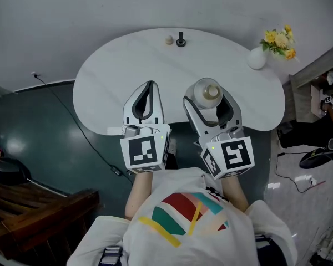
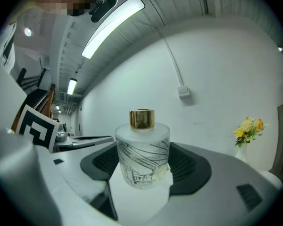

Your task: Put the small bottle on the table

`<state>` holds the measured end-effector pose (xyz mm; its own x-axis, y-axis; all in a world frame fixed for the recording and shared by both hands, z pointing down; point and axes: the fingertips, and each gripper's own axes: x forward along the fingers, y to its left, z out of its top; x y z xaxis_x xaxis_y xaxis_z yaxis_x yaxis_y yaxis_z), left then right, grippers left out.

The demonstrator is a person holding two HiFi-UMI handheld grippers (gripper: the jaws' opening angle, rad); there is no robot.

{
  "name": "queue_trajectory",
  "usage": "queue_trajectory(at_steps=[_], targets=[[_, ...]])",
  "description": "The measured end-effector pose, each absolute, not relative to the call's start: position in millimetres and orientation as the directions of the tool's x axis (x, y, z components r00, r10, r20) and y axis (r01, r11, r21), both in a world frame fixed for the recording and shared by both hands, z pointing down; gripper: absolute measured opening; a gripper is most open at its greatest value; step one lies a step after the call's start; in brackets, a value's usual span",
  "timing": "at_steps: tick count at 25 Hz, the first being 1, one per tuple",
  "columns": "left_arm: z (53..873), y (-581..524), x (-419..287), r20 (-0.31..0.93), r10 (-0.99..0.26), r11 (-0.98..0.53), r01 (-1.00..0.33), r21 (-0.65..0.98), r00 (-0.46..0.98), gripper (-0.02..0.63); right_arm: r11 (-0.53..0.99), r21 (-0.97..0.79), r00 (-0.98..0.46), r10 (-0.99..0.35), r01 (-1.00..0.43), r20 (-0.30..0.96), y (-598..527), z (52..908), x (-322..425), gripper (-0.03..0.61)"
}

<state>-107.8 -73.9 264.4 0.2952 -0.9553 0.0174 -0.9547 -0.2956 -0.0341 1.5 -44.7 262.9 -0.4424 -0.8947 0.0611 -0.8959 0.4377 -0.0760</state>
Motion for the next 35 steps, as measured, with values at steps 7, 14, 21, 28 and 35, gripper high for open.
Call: queue_trajectory(at_steps=[7,14,21,28,35], targets=[[260.3,-141.6,-129.7,0.003,-0.938,-0.346,-0.938,-0.035,0.346,0.017,0.401,-0.073,-0.406,-0.912,-0.913,0.058,-106.9,259.8,-26.2,0.324],[262.0,-174.7,-134.4,0.005,-0.934,-0.357,-0.934,-0.032,0.357,0.017,0.396,-0.062,-0.400,-0.914,-0.916,0.065,-134.7,261.6,-36.4,0.324],[259.5,-184.6,-122.0,0.011,-0.941,-0.338,-0.940,-0.049,0.338,0.017,0.424,-0.082,-0.429,-0.901,-0.902,0.066,-152.4,262.8,-27.6,0.324],[254.0,-189.5,-119.8,0.007,-0.959,-0.284,-0.957,-0.065,0.284,0.017,0.482,-0.069,-0.486,-0.872,-0.874,0.061,-161.5,259.7,-25.8,0.324],[255.6,-188.0,-116.0,0.016,-0.966,-0.259,-0.963,-0.077,0.259,0.017,0.508,-0.080,-0.513,-0.856,-0.858,0.067,-164.4,263.2,-23.5,0.324]])
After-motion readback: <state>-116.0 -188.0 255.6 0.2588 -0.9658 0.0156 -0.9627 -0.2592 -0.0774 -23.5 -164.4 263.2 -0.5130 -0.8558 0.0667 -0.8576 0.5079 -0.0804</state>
